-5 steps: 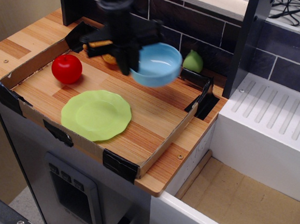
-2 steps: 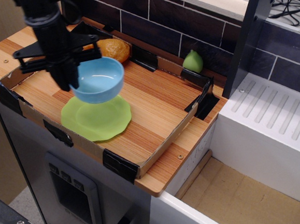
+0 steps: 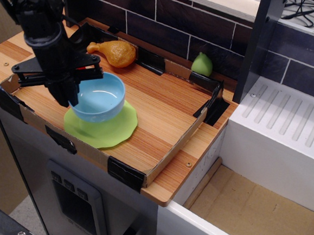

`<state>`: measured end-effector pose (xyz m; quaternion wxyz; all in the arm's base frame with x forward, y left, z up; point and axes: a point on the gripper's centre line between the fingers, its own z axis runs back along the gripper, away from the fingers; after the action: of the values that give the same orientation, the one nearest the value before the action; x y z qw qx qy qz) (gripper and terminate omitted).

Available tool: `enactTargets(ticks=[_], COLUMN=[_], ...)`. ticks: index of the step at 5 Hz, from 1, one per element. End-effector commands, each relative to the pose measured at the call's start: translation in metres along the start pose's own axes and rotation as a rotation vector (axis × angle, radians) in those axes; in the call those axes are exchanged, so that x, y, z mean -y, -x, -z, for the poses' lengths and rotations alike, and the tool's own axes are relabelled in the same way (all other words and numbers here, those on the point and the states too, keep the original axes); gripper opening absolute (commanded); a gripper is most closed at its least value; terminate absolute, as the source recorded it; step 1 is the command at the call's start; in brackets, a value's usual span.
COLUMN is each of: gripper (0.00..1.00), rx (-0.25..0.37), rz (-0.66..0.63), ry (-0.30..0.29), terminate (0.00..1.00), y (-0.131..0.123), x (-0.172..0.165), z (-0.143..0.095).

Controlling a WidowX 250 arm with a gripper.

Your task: Put bowl on plate

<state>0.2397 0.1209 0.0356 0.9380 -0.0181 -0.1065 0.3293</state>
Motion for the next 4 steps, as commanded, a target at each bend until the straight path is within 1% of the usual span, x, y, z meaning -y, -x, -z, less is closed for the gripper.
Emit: enactTargets(ticks=[1, 2, 3, 4], gripper=[0.00, 1.00, 1.00, 1.00], rx=[0.028, 0.029, 0.026, 0.035], rz=[0.001, -0.006, -0.012, -0.031], ry=[-0.012, -0.020, -0.024, -0.006], terminate=[0.00, 0.00, 0.00, 0.00], y=[-0.007, -0.007, -0.010, -0.013], x=[0.001, 0.002, 0.005, 0.008], z=[-0.002, -0.003, -0.005, -0.020])
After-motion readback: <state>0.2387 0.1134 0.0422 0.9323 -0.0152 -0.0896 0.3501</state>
